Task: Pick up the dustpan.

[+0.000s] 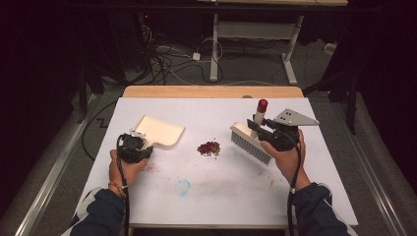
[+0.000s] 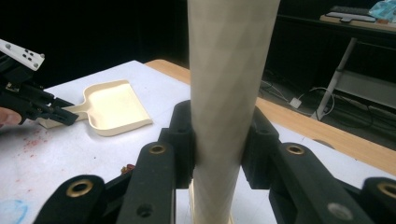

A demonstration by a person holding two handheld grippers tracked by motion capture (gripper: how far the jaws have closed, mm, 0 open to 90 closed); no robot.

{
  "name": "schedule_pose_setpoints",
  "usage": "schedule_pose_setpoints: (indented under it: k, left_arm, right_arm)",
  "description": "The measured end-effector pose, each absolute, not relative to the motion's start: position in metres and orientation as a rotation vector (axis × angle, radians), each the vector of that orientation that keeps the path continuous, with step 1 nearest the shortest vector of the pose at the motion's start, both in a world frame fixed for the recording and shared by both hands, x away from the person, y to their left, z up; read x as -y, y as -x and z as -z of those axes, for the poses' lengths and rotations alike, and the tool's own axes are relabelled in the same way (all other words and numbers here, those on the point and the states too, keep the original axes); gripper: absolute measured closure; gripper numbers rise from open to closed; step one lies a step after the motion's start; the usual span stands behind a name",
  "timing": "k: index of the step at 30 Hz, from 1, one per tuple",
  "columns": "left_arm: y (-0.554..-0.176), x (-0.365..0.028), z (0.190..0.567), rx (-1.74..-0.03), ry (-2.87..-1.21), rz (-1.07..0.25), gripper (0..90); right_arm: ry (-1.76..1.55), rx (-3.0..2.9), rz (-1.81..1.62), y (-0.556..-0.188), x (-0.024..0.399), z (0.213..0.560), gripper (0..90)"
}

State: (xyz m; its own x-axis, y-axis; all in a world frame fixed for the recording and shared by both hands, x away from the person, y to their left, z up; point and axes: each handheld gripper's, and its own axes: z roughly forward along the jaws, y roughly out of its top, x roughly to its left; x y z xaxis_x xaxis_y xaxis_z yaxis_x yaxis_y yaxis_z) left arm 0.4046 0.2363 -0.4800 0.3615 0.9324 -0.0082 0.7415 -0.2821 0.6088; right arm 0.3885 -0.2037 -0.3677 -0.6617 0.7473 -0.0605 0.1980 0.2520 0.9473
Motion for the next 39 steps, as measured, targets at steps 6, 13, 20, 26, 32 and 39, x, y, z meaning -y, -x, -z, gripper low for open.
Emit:
schedule_pose_setpoints:
  k: [6,13,20,26,32,39]
  left_arm:
    - [-0.402,-0.239,0.467,-1.406,-2.18,-0.477,63.7]
    - [-0.392,-0.243,0.456,-1.365,-2.242,-0.428,63.7]
    - [-0.374,-0.247,0.448,-1.324,-2.255,-0.418,63.7]
    - [-0.358,-0.241,0.443,-1.26,-2.286,-0.402,63.7]
    - [-0.343,-0.235,0.438,-1.219,-2.311,-0.404,63.7]
    - [-0.332,-0.233,0.437,-1.185,-2.34,-0.392,63.7]
  right_arm:
    - [-0.872,-2.016,-1.421,-0.39,0.206,0.369,70.4]
    - [-0.856,-2.034,-1.419,-0.395,0.195,0.377,70.5]
    - [-0.862,-2.045,-1.409,-0.402,0.189,0.38,70.5]
    - [-0.88,-2.034,-1.422,-0.413,0.185,0.382,70.5]
    - [-0.877,-2.036,-1.42,-0.424,0.178,0.382,70.5]
    - [-0.866,-2.039,-1.393,-0.439,0.163,0.382,70.5]
